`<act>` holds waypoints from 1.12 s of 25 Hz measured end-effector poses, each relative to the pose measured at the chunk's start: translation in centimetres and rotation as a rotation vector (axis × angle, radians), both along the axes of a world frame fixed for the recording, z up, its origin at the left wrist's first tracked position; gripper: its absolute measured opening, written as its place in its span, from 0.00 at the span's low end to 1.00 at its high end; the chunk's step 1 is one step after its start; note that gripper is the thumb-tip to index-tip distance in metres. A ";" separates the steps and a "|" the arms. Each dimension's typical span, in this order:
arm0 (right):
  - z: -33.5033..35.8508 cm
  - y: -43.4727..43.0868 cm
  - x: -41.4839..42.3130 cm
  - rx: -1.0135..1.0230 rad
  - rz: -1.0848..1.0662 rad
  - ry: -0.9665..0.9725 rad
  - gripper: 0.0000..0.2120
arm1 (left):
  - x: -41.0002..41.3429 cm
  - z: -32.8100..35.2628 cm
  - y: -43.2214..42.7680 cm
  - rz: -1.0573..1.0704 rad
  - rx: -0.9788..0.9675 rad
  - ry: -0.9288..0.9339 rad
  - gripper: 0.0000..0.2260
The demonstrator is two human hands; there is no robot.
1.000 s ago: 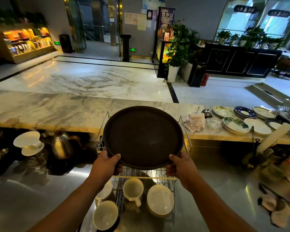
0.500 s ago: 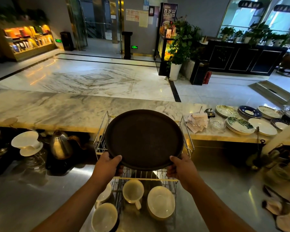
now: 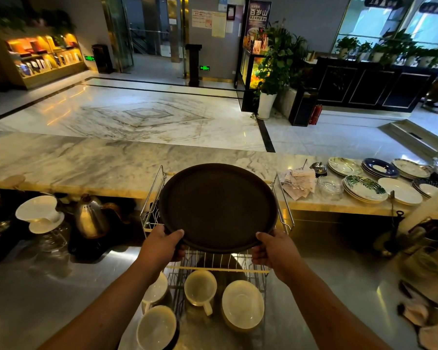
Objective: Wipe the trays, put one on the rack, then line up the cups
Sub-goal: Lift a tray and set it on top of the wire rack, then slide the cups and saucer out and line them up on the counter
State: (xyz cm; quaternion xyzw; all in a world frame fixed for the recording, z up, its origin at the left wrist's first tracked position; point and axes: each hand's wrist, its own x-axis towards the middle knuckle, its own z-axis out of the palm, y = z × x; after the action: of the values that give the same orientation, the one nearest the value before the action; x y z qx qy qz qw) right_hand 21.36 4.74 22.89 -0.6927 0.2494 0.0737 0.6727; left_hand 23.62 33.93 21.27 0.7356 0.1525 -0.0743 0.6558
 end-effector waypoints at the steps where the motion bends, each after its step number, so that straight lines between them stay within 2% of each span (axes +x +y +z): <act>1: 0.0 0.0 0.1 -0.004 -0.003 0.002 0.04 | 0.1 0.0 0.0 0.000 0.002 -0.002 0.05; 20: 0.4 0.6 -0.5 -0.027 -0.017 -0.020 0.04 | -0.2 0.3 0.0 -0.003 0.041 0.013 0.08; 23: 0.2 0.6 -0.9 -0.096 -0.014 -0.059 0.07 | -0.8 0.4 0.2 -0.005 0.108 -0.006 0.11; 28: -2.8 1.2 -4.1 -0.181 -0.008 -0.111 0.20 | -3.7 -1.9 2.0 -0.048 0.342 -0.054 0.17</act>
State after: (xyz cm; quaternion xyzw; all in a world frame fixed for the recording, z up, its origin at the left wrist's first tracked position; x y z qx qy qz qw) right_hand 17.31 5.97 20.13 -0.7525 0.2203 0.0098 0.6206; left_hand 19.88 35.96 19.40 0.8416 0.1278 -0.0432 0.5229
